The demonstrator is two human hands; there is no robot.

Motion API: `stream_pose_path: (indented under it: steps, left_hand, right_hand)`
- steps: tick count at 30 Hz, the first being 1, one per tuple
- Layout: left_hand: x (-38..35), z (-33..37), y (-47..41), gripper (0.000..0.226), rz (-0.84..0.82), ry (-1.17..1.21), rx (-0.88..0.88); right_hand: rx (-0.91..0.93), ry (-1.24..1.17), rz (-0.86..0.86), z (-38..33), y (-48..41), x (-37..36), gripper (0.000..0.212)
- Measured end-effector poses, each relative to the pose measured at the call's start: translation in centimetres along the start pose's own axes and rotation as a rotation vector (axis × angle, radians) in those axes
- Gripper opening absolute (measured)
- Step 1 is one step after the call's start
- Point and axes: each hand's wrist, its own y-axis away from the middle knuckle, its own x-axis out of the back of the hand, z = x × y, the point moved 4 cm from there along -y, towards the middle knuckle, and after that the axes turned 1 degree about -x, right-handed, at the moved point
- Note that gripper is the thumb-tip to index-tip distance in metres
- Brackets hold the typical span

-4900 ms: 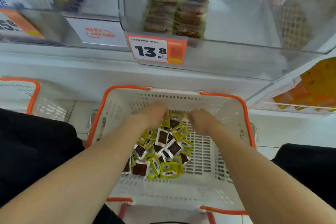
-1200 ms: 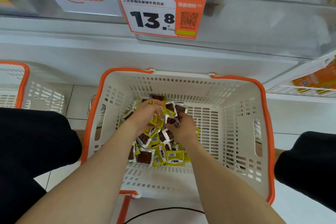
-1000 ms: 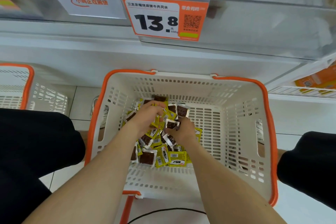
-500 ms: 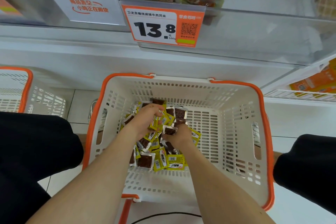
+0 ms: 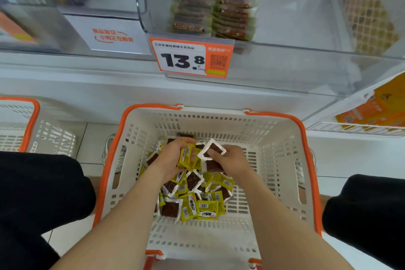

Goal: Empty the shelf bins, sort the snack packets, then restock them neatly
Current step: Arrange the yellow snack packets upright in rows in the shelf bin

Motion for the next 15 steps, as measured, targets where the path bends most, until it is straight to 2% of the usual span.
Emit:
stream_pose_path:
  steps: [3, 5, 7, 8, 12, 15]
  left_hand:
    - [-0.8, 0.5, 0.8, 0.036, -0.037, 0.129, 0.028]
    - [-1.3, 1.2, 1.4, 0.035, -0.086, 0.249, 0.033]
    - [-1.8, 2.1, 2.2, 0.031, -0.133, 0.342, 0.035]
    - [-2.0, 2.6, 2.5, 0.028, -0.147, 0.361, 0.023]
    - [-1.7, 3.8, 3.3, 0.035, -0.129, 0.304, -0.029]
    - [-1.4, 4.3, 3.9, 0.044, -0.157, 0.156, -0.094]
  right_hand:
    - [0.051, -0.076, -0.039, -3.2, 0.8, 0.2, 0.030]
    - [0.241, 0.052, 0.070, -5.7, 1.8, 0.5, 0.013]
    - [0.447, 0.225, 0.182, -8.0, 3.1, 0.6, 0.010]
    - [0.517, 0.338, 0.161, -8.9, 3.8, 0.2, 0.014]
    - [0.685, 0.900, -0.133, -9.5, 5.4, -1.8, 0.037]
    - [0.747, 1.047, -0.153, -10.4, 6.0, -1.4, 0.052]
